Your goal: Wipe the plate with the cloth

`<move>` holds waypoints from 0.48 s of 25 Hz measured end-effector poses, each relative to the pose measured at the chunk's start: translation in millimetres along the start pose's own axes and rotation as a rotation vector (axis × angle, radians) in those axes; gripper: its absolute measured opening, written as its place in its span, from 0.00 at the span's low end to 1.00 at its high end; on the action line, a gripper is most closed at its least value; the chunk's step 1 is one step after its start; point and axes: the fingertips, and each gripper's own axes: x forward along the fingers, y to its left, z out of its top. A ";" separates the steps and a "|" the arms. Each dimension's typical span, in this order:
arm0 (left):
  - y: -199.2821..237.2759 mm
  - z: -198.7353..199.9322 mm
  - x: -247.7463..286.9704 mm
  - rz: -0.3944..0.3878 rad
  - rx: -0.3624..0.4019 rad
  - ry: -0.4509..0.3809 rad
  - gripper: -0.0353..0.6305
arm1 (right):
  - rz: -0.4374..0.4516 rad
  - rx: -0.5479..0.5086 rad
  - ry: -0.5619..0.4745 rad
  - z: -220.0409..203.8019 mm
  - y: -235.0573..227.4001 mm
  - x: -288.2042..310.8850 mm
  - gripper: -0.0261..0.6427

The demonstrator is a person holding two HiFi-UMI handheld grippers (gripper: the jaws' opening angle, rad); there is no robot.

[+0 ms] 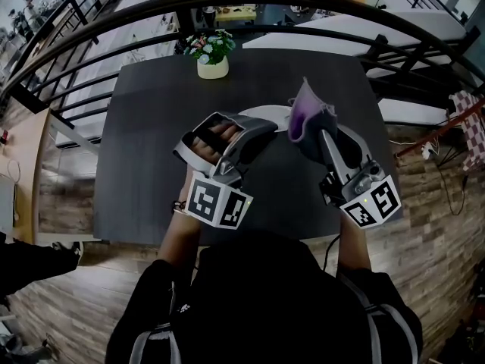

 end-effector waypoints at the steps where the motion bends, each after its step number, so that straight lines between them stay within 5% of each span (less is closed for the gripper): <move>1: 0.7 -1.3 -1.7 0.007 -0.025 0.001 0.09 | 0.001 0.002 -0.002 0.2 0.6 0.4 0.10; 12: -7.3 -19.4 -12.4 0.034 -0.240 0.017 0.09 | 0.012 0.029 0.018 -12.4 4.7 3.7 0.10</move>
